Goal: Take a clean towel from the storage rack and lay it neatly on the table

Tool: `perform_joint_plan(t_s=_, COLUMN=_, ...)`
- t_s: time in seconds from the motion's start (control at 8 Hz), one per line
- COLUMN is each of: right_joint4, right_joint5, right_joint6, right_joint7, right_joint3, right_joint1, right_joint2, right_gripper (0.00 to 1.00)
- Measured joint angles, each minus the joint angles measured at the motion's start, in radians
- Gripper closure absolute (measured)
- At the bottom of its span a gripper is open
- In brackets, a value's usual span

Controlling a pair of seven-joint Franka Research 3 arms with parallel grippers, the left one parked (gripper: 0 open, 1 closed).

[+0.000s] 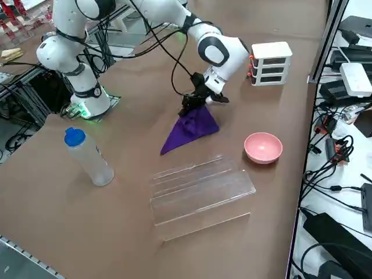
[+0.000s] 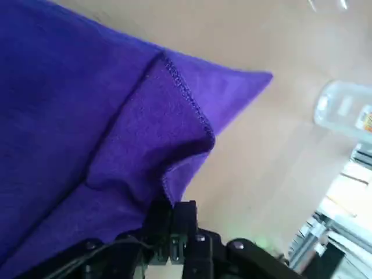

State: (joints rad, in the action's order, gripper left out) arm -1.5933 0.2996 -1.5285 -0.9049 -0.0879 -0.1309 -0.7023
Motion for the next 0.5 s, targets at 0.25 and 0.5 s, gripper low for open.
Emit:
perform_joint_plan(t_s=0.25, right_joint4=-0.079, right_joint5=-0.003, right_joint6=0.028, right_joint7=-0.014, right_joint3=0.001, right_joint1=0.002, right_joint2=0.028, right_gripper=0.99)
perform_joint_plan(t_s=0.5, right_joint4=-0.225, right_joint5=-0.021, right_joint6=0.031, right_joint7=-0.021, right_joint3=0.003, right_joint1=0.01, right_joint2=0.114, right_gripper=0.99)
